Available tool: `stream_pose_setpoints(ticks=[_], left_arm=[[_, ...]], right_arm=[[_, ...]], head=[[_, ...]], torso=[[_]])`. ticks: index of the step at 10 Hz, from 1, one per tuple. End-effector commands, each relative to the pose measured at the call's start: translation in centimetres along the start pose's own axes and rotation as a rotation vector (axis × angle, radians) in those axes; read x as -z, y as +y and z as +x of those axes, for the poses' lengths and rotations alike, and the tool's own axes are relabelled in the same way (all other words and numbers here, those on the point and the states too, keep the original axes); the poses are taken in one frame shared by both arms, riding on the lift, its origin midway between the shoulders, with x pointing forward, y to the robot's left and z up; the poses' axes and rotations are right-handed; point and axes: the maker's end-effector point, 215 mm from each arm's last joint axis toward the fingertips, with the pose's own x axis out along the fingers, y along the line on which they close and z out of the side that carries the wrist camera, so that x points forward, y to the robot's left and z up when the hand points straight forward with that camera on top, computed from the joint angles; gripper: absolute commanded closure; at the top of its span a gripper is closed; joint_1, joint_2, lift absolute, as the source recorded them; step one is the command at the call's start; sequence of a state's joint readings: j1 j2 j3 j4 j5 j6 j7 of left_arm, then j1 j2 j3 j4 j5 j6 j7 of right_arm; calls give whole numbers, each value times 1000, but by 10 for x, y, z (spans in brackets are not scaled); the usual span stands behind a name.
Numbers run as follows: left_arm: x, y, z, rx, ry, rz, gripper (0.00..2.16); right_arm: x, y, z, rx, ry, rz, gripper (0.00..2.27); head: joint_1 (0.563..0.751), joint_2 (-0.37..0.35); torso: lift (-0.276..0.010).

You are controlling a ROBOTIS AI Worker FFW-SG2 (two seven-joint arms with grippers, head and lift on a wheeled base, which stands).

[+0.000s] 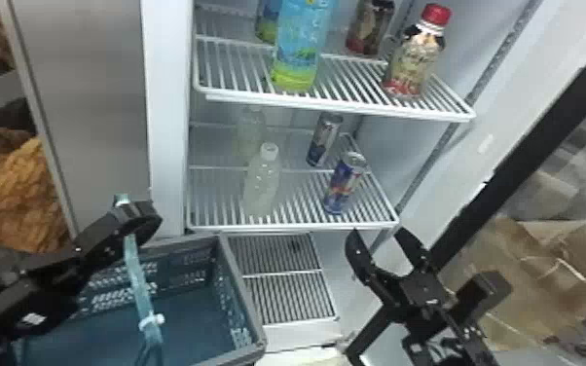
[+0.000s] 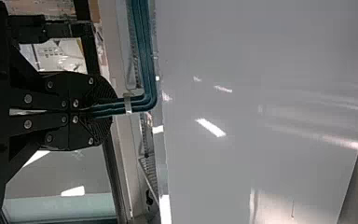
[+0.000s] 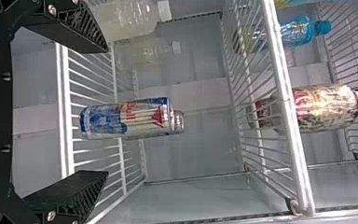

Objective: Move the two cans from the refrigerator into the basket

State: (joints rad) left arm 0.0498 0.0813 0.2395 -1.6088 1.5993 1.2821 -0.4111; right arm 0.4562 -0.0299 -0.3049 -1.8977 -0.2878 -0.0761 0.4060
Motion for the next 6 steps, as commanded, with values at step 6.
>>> stream_pose_setpoints(ticks=[6], left_arm=[[4, 0, 4, -3, 17, -2, 1199]], right_arm=[[12, -11, 66, 10, -4, 5, 104]], head=[[695, -313]], torso=[[-218]])
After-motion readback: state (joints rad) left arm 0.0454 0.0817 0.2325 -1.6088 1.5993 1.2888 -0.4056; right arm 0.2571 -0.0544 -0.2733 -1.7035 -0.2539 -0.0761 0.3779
